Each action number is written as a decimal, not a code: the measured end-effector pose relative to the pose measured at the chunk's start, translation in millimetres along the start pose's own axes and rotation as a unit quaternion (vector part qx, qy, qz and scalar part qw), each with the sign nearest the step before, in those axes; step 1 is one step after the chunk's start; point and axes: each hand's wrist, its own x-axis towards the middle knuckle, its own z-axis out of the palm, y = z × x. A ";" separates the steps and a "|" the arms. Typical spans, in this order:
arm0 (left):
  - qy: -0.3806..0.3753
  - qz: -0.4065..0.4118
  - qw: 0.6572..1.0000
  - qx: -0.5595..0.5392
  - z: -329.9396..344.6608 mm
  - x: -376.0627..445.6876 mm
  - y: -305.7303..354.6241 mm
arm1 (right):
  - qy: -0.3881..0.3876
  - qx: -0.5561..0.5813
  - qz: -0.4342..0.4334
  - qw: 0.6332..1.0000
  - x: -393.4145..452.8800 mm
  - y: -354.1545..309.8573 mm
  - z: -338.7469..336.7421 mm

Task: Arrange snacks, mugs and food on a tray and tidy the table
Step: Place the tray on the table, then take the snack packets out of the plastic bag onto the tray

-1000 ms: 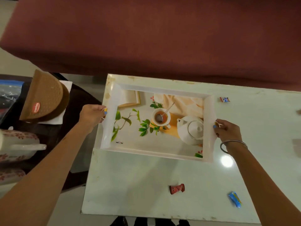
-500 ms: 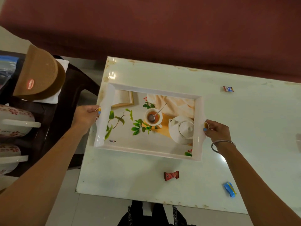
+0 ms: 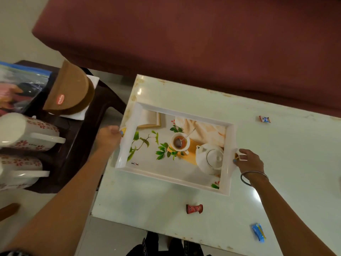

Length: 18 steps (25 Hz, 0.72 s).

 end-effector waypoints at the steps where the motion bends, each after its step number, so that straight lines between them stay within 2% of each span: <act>1: 0.010 -0.018 0.999 -0.032 -9.6 -17.5 4.8 | -0.002 -0.008 -0.010 1.000 -6.2 -14.3 -4.2; 5: 0.039 -0.013 0.981 -0.187 -81.8 -112.3 8.9 | -0.015 0.012 -0.090 0.996 -51.3 -107.1 -16.0; 9: 0.127 0.006 0.931 -0.342 -177.8 -165.2 -3.6 | -0.073 0.026 -0.227 0.971 -108.3 -227.3 3.2; 13: 0.229 -0.048 0.886 -0.401 -250.8 -139.9 -27.6 | -0.143 0.037 -0.339 0.929 -166.6 -325.2 61.6; 18: 0.208 -0.130 0.874 -0.420 -302.8 -65.0 -55.9 | -0.204 -0.007 -0.390 0.898 -215.5 -412.3 172.1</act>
